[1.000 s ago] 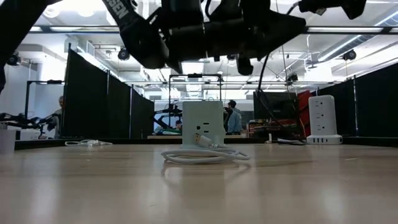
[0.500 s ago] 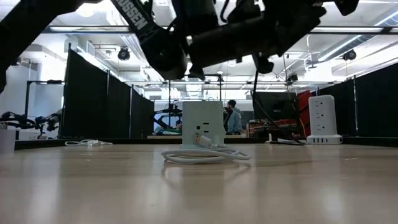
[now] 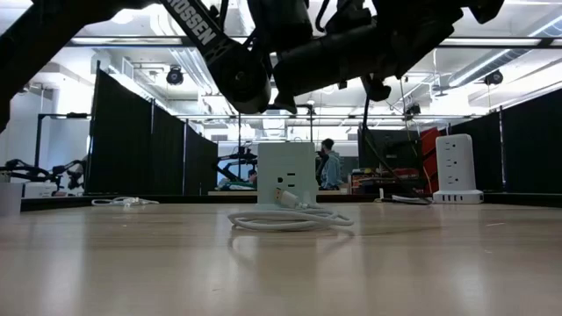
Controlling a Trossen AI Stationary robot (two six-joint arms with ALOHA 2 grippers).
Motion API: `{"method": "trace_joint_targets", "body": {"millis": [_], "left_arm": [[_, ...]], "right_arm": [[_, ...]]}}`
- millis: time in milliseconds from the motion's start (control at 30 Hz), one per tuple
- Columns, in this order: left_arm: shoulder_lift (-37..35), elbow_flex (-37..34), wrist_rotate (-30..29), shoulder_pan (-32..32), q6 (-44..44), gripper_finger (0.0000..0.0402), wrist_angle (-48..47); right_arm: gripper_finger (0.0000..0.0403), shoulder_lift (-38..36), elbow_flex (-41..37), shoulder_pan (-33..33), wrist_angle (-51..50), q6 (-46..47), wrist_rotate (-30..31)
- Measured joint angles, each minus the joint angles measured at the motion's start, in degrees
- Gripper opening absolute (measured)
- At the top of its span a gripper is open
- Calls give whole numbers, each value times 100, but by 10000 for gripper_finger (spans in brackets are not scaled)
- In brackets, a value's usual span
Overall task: Insert USB
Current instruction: Insert the right black charger cable into the pink outlet extension
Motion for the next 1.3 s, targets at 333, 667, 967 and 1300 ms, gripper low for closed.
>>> {"method": "trace_joint_targets", "body": {"millis": [333,667,967,1300], "left_arm": [[0,44,341,10,234,10,107],[0,-17,369,21,276,7,27],[0,-26,425,10,337,5,-209],[-2,-35,414,-1,643,5,-1829]], "right_arm": [[19,-6,0,4,37,-53,-26],[19,-7,0,2,-38,-32,-64],[70,-11,0,0,-182,150,-278],[147,-17,172,-198,-1018,899,-1467]]}}
